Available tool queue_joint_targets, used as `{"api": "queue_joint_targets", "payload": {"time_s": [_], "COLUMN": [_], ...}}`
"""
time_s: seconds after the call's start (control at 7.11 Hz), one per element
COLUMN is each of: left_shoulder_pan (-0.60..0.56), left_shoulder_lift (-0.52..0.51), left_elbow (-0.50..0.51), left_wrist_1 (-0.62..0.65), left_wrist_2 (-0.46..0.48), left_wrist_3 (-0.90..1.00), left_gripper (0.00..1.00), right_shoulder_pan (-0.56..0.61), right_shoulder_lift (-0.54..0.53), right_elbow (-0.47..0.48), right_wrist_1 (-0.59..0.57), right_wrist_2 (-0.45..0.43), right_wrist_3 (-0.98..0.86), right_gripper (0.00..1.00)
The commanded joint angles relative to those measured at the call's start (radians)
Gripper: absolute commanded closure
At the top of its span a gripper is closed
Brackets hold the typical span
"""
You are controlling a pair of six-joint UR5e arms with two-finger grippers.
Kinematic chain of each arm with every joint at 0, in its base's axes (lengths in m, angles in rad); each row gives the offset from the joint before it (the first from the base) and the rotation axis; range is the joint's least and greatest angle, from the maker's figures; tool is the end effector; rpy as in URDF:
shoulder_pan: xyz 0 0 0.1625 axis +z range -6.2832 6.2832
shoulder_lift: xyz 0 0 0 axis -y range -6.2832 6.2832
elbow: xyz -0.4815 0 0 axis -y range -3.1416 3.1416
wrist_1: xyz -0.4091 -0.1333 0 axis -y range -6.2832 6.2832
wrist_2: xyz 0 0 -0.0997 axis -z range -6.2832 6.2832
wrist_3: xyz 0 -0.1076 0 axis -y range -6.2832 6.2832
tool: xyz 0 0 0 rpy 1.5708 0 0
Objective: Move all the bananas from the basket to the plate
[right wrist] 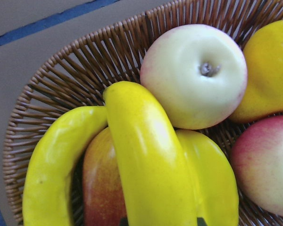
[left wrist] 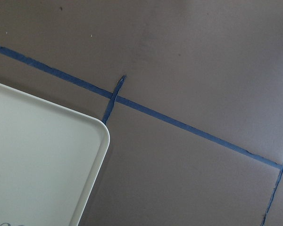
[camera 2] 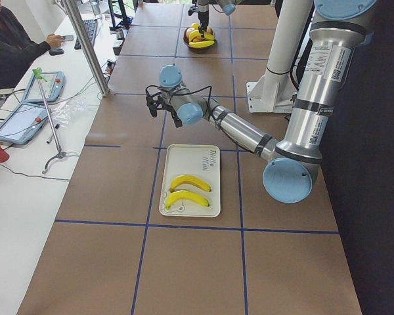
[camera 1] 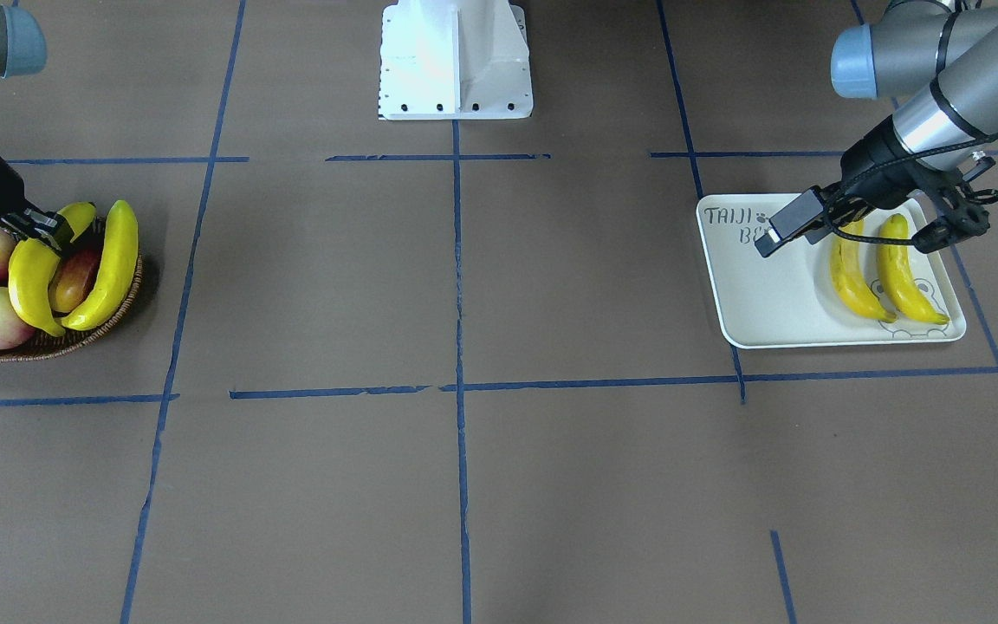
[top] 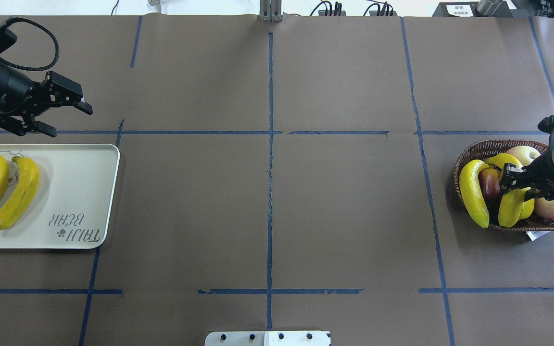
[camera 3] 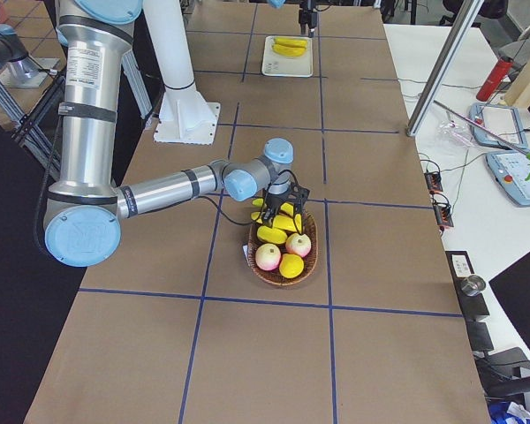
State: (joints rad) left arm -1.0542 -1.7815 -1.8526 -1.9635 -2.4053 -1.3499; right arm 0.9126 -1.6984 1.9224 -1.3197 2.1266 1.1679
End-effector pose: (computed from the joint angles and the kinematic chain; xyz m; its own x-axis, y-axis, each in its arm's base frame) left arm 0.2400 -0.5310 0.4085 0.3710 -0.3552 -0.8580 0.2248 0.9308 -0.2881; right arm -0.2258 -0.4171 0.5849 0.7060 0.3686 0.6048 -0.2691 0.9295 -0.2523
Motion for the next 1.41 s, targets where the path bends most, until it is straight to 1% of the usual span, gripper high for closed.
{"api": "queue_joint_targets", "payload": {"time_s": [0.0, 0.28, 0.42, 0.56, 0.7, 0.84, 0.98, 1.26], "left_shoulder_pan": [0.005, 0.005, 0.005, 0.005, 0.017, 0.055, 0.078, 0.088], "left_shoulder_lift": [-0.004, -0.009, -0.018, -0.048, -0.109, -0.162, -0.205, -0.255], "left_elbow": [0.001, 0.0, 0.001, 0.004, 0.016, 0.027, 0.032, 0.03], "left_wrist_1": [0.0, 0.0, 0.0, 0.0, 0.0, -0.001, -0.003, -0.043], "left_wrist_2": [0.0, 0.0, 0.0, 0.0, -0.006, -0.005, -0.005, -0.006], "left_wrist_3": [0.0, -0.002, -0.005, -0.023, -0.067, -0.119, -0.165, -0.268], "left_gripper": [0.0, 0.0, 0.0, 0.0, 0.0, 0.0, 0.0, 0.0], "right_shoulder_pan": [0.047, 0.132, 0.137, 0.131, 0.091, 0.03, -0.028, -0.134], "right_shoulder_lift": [0.002, 0.049, 0.124, 0.213, 0.299, 0.375, 0.435, 0.5], "right_elbow": [0.07, 0.143, 0.165, 0.164, 0.167, 0.167, 0.165, 0.167], "right_wrist_1": [-0.003, -0.012, -0.016, -0.018, -0.029, -0.033, -0.033, -0.032], "right_wrist_2": [0.006, 0.012, 0.01, 0.015, 0.029, 0.041, 0.039, 0.0], "right_wrist_3": [-0.001, -0.001, 0.003, 0.016, 0.019, 0.022, 0.023, 0.026], "right_gripper": [0.99, 1.0, 1.0, 1.0, 1.0, 1.0, 1.0, 1.0]}}
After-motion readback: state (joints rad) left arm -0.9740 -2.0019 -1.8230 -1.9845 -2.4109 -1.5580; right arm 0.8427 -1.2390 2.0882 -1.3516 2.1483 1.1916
